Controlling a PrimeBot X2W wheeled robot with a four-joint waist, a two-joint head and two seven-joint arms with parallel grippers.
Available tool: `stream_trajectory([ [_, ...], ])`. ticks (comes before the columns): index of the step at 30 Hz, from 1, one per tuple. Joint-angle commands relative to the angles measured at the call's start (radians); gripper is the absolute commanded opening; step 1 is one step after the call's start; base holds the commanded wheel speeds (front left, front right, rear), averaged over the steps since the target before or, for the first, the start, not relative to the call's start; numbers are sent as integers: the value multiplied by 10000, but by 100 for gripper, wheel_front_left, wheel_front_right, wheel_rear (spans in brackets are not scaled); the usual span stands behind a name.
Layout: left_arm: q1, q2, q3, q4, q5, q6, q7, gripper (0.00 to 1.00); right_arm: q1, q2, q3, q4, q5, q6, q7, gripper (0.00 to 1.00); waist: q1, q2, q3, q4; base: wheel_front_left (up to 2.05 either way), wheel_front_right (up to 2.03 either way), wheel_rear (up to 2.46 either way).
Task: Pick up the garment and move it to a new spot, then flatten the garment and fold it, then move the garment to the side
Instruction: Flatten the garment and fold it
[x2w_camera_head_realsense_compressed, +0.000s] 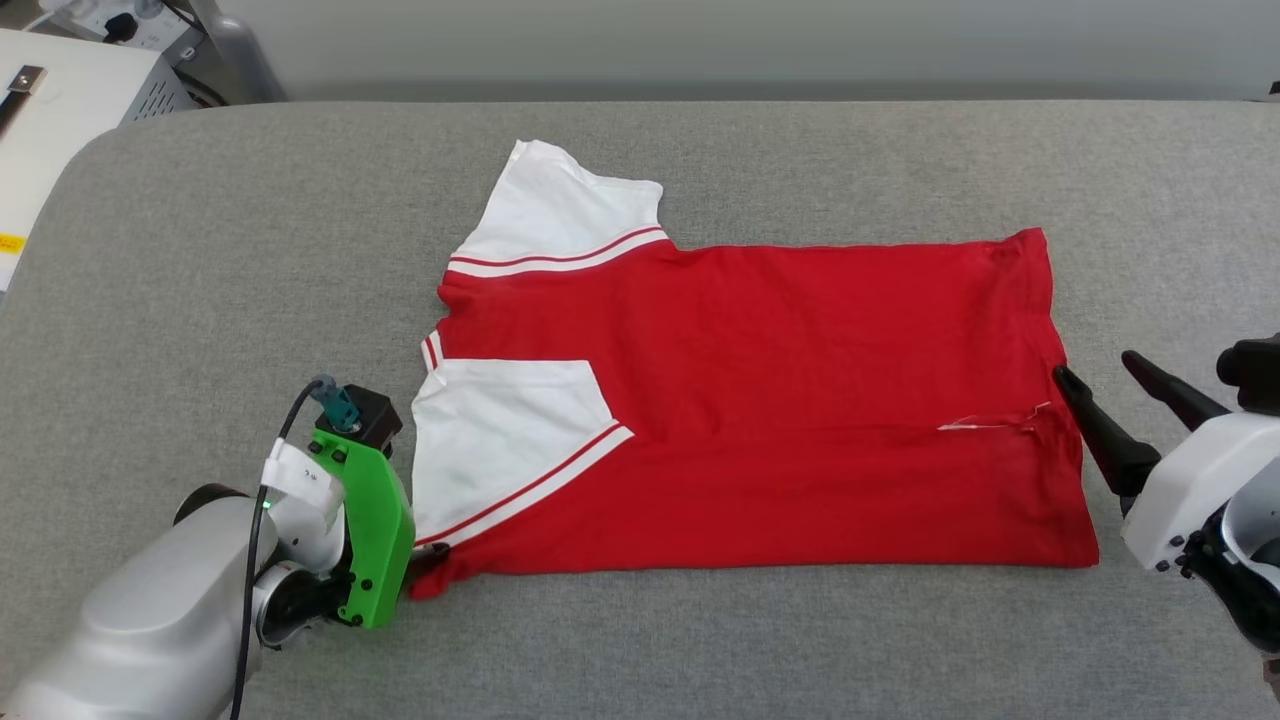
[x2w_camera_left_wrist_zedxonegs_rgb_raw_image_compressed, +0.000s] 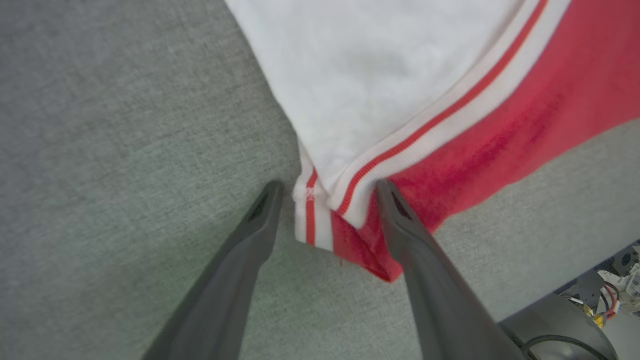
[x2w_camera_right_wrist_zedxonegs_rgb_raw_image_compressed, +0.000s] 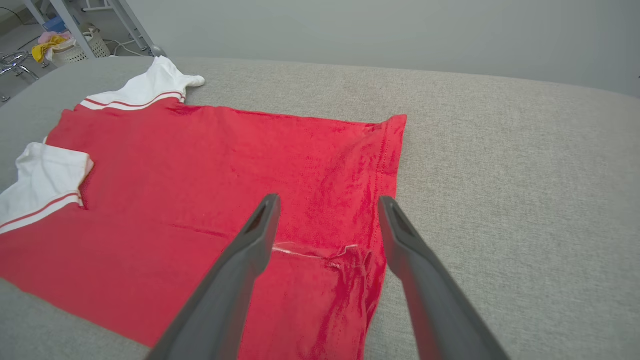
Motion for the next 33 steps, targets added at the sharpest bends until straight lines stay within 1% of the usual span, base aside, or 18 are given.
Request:
stream_trajectory([
  [1, 564, -252, -349, 57, 156, -15, -110, 0, -251, -128, -36, 1, -31, -7, 25, 100, 0, -1, -128, 49, 0, 0, 0],
  [3, 544, -107, -284, -87, 119, -16, -533, 0, -367, -315, -30, -38, -41, -7, 220, 100, 0, -1, -231, 94, 0, 0, 0],
  [7, 362, 183, -158, -507, 139, -17, -1229, 0, -567, -926, 211, -261, 79, -7, 1192, 100, 0, -1, -404, 216, 0, 0, 0],
  [11, 208, 520, -14, -1020, 105, -17, -1550, 0, -686, -1743, 681, -499, 441, -7, 2846, 100, 0, -1, -509, 330, 0, 0, 0],
  [13, 179, 690, 64, -1310, 100, -18, -1671, 0, -707, -2116, 960, -628, 807, -7, 3875, 100, 0, -1, -548, 380, 0, 0, 0],
  [16, 268, 905, 70, -1706, 170, 41, -1761, 0, -754, -2308, 1172, -653, 1216, -7, 4829, 100, 0, -1, -525, 379, 0, 0, 0],
  [20, 373, 1041, 8, -2195, 385, 258, -1887, 0, -754, -2085, 1293, -167, 1381, -7, 5291, 100, 0, -1, -383, 461, 0, 0, 0],
  [22, 416, 1021, -27, -2455, 492, 417, -1956, 0, -683, -1761, 1482, 429, 1326, -7, 5344, 100, 0, -1, -214, 538, 0, 0, 0],
  [29, 321, 888, -23, -2706, 631, 564, -2106, 0, -505, -850, 1811, 2256, 945, -7, 4541, 100, 0, -1, 191, 685, 0, 0, 0],
  [33, 425, 827, -38, -2647, 639, 579, -2270, 0, -284, -505, 2363, 3012, 908, -7, 4175, 100, 0, -1, 229, 699, 0, 0, 0],
])
